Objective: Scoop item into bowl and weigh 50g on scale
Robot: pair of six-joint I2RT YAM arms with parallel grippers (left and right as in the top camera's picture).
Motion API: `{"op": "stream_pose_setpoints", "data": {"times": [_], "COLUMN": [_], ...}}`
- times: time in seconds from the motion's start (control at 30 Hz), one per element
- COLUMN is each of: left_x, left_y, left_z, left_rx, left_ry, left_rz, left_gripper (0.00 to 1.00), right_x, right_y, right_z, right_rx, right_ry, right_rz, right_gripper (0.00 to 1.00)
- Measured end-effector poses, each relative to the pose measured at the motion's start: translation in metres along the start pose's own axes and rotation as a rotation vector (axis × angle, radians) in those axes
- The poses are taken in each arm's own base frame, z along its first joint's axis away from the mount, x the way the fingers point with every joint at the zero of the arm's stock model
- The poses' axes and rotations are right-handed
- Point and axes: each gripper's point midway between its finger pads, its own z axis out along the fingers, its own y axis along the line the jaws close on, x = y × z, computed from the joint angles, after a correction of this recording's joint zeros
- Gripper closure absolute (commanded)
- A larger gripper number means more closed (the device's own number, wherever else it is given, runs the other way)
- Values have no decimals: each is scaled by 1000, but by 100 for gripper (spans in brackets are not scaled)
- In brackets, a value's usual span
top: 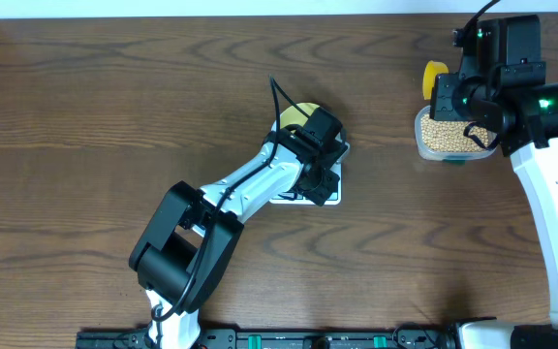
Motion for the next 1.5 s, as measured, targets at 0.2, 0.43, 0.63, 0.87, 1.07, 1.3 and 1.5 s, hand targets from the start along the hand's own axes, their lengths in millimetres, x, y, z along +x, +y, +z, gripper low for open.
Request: {"op": "stream_pose_setpoints", "data": {"times": [0.2, 0.43, 0.63, 0.87, 1.07, 1.3, 1.5], "left_x": [0, 0, -4, -24, -23, -1, 9], "left_y": [0, -1, -5, -17, -12, 22, 64], "left_z": [-1, -5, -25, -91, -139, -167, -200], "left_rx": [0, 0, 0, -5, -76, -272, -371], "left_ry": [1, -6, -48, -217, -316, -320, -394], "left_rz": [0, 0, -1, 8, -17, -169, -378], "left_gripper": [56, 56, 56, 56, 53, 38, 34], "right_x": [0, -2, -4, -5, -6, 7, 13], "right_y": [0, 0, 0, -2, -11, -30, -40], "right_z": [0, 0, 0, 0, 0, -1, -1], "right_rx": [0, -1, 3, 14, 28, 65, 95], "right_ry": [0, -9, -18, -22, -22, 37, 60], "right_rz": [0, -3, -3, -4, 10, 41, 45], "right_gripper": [99, 99, 99, 99, 99, 99, 99]}}
